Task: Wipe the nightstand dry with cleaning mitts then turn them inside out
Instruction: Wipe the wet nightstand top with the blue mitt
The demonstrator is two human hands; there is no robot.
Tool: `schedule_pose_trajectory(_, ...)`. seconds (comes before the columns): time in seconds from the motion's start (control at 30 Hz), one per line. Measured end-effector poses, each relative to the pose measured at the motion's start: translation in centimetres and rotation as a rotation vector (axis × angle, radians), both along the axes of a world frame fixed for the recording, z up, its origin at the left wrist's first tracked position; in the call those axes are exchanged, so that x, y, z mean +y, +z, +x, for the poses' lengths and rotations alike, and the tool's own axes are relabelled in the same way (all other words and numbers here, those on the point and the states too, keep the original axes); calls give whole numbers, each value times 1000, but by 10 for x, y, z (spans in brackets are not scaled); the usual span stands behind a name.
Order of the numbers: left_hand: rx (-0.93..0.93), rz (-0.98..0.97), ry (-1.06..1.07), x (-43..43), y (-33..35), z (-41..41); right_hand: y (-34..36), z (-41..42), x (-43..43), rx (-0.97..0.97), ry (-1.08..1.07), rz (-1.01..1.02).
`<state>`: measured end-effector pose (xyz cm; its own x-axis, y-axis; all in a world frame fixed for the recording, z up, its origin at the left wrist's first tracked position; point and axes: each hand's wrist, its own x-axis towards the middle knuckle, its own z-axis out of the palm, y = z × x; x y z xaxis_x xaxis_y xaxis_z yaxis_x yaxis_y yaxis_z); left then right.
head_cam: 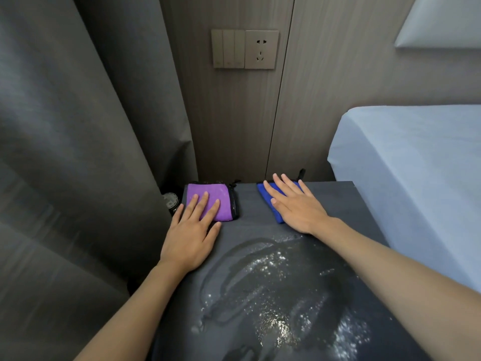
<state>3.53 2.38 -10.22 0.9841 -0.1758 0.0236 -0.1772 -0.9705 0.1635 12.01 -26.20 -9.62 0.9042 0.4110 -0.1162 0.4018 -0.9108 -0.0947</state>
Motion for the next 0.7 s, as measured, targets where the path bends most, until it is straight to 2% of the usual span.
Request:
schedule_pose_trajectory(0.43,-15,0,-2,2,-2,3,1,13,-91,-13,-102,-69)
schedule_pose_trajectory(0.7,5,8,8,0,2,2,2,8,-93,-24,-245,-52)
